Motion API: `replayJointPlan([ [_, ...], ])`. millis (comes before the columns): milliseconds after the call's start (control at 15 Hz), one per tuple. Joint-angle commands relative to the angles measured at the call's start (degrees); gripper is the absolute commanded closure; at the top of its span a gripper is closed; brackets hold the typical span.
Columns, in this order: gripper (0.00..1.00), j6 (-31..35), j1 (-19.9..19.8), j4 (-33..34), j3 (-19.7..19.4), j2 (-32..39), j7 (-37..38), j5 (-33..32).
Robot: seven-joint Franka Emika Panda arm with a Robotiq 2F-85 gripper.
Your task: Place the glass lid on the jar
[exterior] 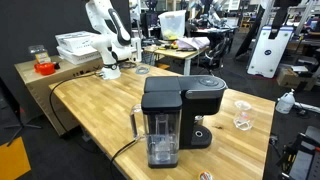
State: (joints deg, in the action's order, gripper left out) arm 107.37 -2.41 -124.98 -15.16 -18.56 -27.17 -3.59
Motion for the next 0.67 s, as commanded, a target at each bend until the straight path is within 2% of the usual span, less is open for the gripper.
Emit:
replayJointPlan([
  [0,0.0,-0.14,-1.13,0.14,0.99,0.13,-0.3,0.37],
  [333,0.0,-0.23,-0.27,0.43,0.56,1.88,-2.09,5.31],
  [600,0.0,-0.73,-1.01,0.55,0.85,6.62,-1.89,6.57],
])
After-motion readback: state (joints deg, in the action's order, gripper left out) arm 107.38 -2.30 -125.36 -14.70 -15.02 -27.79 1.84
